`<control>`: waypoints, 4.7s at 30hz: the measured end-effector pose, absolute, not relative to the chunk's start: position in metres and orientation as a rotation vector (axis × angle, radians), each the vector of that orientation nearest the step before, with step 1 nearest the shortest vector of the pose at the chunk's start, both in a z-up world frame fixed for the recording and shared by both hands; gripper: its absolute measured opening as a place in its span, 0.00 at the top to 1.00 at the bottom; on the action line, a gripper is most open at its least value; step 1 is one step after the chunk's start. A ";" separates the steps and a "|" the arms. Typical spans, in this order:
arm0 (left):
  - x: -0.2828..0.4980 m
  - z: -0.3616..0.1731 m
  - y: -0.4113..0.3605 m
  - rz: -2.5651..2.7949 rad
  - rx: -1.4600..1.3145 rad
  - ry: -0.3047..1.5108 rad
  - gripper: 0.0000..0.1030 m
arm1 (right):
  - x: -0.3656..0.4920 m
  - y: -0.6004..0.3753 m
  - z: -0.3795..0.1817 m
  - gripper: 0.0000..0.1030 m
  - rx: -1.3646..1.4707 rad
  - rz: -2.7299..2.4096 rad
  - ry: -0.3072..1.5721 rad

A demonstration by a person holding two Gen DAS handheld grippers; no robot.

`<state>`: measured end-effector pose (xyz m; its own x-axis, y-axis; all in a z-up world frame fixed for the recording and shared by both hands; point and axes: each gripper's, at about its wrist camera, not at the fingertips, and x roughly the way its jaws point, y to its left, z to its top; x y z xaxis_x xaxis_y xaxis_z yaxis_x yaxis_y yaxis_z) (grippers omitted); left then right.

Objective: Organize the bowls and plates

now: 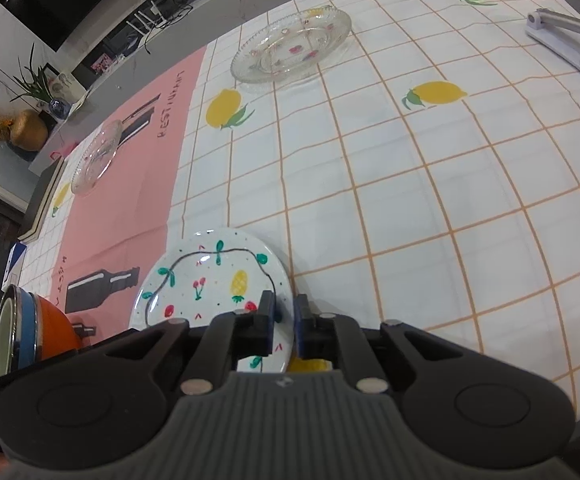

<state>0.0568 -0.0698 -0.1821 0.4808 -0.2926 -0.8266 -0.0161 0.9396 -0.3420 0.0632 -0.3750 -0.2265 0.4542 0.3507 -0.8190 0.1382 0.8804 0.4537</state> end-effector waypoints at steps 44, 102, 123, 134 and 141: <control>0.165 -0.112 -0.139 -0.231 -0.341 0.818 0.65 | 0.150 -0.417 -0.184 0.60 0.594 -0.007 0.787; 0.311 -0.178 -0.164 -0.250 -0.341 0.998 0.91 | 0.272 -0.474 -0.240 0.96 0.873 -0.071 0.898; 0.189 -0.129 -0.103 -0.179 -0.433 0.947 0.93 | 0.172 -0.429 -0.192 0.96 0.786 0.119 0.899; 0.116 -0.135 -0.079 -0.215 -0.491 0.991 0.93 | 0.095 -0.420 -0.194 0.96 0.779 0.148 0.919; 0.084 -0.143 -0.064 -0.220 -0.496 1.016 0.93 | 0.063 -0.409 -0.193 0.95 0.749 0.177 0.930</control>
<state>0.0842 -0.0644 -0.1425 0.5167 -0.4002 -0.7569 -0.0506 0.8682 -0.4935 0.0629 -0.4090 -0.1934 0.6034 0.4452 -0.6616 0.1711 0.7381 0.6526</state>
